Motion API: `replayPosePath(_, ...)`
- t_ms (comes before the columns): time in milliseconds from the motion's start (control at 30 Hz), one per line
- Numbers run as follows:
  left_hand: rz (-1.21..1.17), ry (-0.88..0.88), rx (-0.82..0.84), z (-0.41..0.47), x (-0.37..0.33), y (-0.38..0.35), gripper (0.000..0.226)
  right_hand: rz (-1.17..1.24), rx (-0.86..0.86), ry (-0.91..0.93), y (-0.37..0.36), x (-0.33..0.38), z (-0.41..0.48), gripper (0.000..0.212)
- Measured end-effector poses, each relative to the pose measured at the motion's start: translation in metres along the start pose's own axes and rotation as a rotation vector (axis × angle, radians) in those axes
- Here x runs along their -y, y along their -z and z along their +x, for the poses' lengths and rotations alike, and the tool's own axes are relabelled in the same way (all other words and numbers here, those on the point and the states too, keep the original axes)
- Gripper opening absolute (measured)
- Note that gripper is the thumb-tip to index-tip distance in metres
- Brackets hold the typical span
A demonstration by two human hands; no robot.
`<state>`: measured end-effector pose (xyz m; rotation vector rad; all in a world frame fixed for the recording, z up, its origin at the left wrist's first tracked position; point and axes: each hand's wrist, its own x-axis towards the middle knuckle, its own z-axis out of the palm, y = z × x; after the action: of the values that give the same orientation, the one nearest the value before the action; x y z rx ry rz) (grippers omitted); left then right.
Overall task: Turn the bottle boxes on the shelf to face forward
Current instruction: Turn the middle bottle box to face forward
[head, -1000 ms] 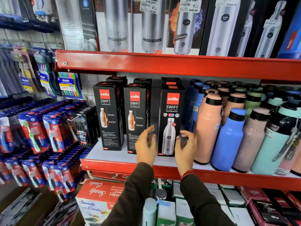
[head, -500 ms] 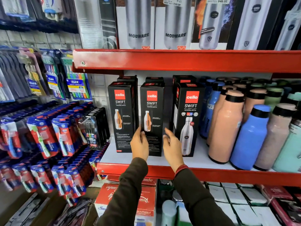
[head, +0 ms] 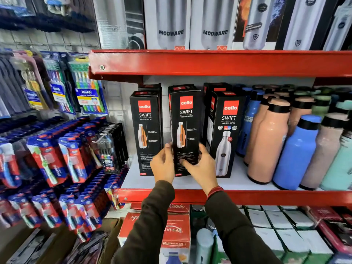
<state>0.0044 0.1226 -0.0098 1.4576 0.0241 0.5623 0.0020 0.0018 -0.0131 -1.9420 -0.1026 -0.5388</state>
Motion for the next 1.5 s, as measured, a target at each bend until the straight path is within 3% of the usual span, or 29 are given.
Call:
replayPosePath(233, -0.141, 0.057, 0.017, -0.010, -0.003, 0.005, 0.037, -0.058, -0.103, -0.039, -0.002, 0.008, 0.001, 0.083)
replayPosePath(367, -0.092, -0.015, 0.030, -0.010, -0.005, 0.006, 0.030, -0.015, -0.112, -0.028, 0.002, 0.011, 0.001, 0.076)
replayPosePath(533, 0.177, -0.094, 0.101, 0.005, -0.002, 0.007, 0.041, 0.068, -0.070, -0.003, 0.007, 0.016, -0.004, 0.072)
replayPosePath(733, 0.154, -0.041, 0.197, 0.014, 0.010, 0.017, 0.039, 0.084, 0.075, 0.014, 0.013, 0.012, -0.005, 0.092)
replayPosePath(967, 0.066, -0.079, 0.187, 0.005, 0.009, 0.021, 0.040, 0.057, 0.101, 0.073, 0.011, 0.002, -0.006, 0.066)
replayPosePath(1500, 0.098, -0.026, 0.079, 0.006, 0.018, 0.004, 0.037, -0.086, -0.029, 0.031, -0.004, -0.012, 0.008, 0.049)
